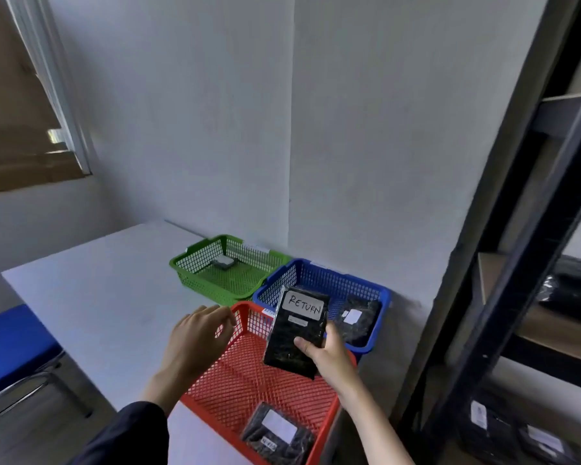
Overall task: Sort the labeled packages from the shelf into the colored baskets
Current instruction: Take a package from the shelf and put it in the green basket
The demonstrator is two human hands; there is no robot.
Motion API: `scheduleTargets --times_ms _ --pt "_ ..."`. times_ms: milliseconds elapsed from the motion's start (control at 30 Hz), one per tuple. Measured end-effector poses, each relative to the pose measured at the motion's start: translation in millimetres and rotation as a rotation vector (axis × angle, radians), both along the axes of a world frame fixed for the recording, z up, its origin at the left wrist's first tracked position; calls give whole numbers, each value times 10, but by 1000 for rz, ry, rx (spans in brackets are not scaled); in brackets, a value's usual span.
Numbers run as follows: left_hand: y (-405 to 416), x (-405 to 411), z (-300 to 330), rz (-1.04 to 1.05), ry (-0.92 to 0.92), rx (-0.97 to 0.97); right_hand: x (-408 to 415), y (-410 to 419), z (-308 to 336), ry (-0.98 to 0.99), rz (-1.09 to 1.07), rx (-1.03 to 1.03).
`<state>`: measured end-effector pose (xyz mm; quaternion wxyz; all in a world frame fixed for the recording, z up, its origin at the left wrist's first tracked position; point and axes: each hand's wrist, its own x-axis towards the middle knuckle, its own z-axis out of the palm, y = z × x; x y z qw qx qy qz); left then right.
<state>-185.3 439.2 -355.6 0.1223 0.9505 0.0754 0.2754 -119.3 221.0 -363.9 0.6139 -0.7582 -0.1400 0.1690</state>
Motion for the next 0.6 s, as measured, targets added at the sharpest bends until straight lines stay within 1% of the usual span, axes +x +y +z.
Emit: scheduleTargets --times_ms 100,267,400,600 --pt "203 87 -302 33 67 -118 61 275 -256 95 -6 14" --pt "446 159 -734 8 203 -148 167 635 -526 191 -66 26" --pt "712 290 -857 -1 222 -154 292 869 -709 230 -79 13" --pt "1163 644 -996 -28 211 -186 482 1244 -839 264 -182 -26"
